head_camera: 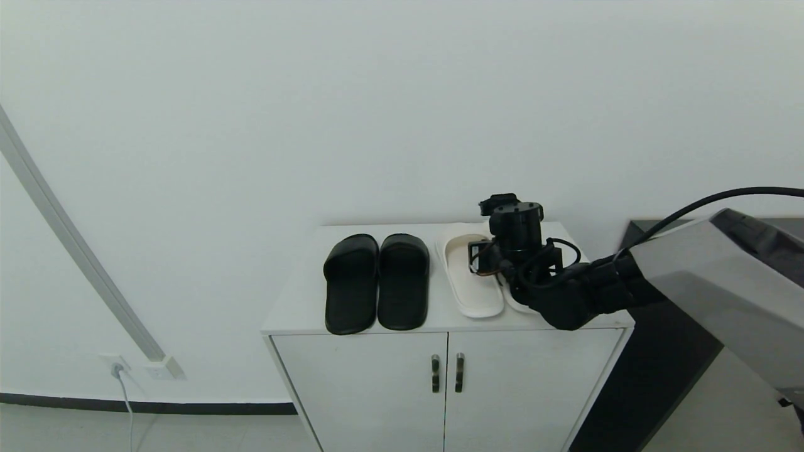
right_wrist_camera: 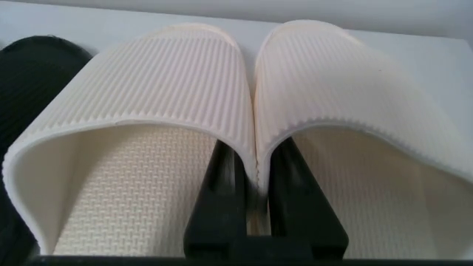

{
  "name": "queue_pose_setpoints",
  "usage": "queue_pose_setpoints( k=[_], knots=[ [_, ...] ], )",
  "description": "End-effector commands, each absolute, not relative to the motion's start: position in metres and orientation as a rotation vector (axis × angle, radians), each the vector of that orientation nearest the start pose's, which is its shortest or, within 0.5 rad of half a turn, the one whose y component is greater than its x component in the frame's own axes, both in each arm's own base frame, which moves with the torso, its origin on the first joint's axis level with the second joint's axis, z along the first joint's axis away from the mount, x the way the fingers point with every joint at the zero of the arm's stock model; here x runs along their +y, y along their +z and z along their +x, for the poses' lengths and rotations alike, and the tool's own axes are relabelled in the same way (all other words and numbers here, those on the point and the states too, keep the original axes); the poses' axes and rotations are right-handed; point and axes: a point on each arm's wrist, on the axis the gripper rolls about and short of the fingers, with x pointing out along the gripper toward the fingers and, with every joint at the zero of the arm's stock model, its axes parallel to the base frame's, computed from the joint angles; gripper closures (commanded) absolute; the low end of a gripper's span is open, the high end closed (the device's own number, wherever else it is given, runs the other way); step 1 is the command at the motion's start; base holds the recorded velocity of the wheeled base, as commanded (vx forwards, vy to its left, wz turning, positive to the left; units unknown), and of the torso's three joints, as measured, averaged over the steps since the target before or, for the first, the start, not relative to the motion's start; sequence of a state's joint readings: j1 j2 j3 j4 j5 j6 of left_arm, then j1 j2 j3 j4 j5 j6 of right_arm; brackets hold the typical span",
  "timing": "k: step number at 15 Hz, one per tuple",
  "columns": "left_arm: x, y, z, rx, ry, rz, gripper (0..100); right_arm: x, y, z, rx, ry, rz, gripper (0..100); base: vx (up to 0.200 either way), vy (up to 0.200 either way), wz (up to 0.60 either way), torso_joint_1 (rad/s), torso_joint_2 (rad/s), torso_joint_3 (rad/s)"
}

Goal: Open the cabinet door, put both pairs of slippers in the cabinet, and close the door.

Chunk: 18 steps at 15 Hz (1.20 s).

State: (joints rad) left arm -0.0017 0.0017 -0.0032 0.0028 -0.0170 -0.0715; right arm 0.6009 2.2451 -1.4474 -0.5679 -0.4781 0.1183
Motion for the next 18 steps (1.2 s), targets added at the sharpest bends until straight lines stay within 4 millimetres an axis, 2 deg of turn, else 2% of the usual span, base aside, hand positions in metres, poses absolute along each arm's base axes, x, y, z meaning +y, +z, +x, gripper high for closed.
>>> queue_pose_setpoints(
  k=[1, 5, 6, 10, 13, 18],
  knots=[
    [0.0, 0.076, -0.023, 0.004, -0.018, -0.074, 100, 0.236, 0.174, 0.351, 0.182, 0.138, 0.015, 100, 0.0, 0.0, 0.0, 0.0, 0.0, 0.0],
    [0.0, 0.076, -0.023, 0.001, -0.018, -0.074, 100, 0.219, 0.194, 0.287, 0.214, 0.316, 0.006, 100, 0.0, 0.0, 0.0, 0.0, 0.0, 0.0],
    [0.0, 0.076, -0.023, 0.001, -0.018, -0.071, 100, 0.21, 0.199, 0.263, 0.227, 0.399, 0.002, 100, 0.0, 0.0, 0.0, 0.0, 0.0, 0.0],
    [0.0, 0.076, -0.023, 0.001, -0.018, -0.071, 100, 0.179, 0.207, 0.196, 0.241, 0.716, -0.005, 100, 0.0, 0.0, 0.0, 0.0, 0.0, 0.0],
    [0.0, 0.076, -0.023, 0.001, -0.015, -0.071, 100, 0.166, 0.207, 0.17, 0.239, 0.856, -0.046, 100, 0.0, 0.0, 0.0, 0.0, 0.0, 0.0],
    [0.0, 0.076, -0.023, 0.001, -0.015, -0.074, 100, 0.175, 0.197, 0.169, 0.286, 0.882, -0.063, 100, 0.0, 0.0, 0.0, 0.0, 0.0, 0.0]
  ],
)
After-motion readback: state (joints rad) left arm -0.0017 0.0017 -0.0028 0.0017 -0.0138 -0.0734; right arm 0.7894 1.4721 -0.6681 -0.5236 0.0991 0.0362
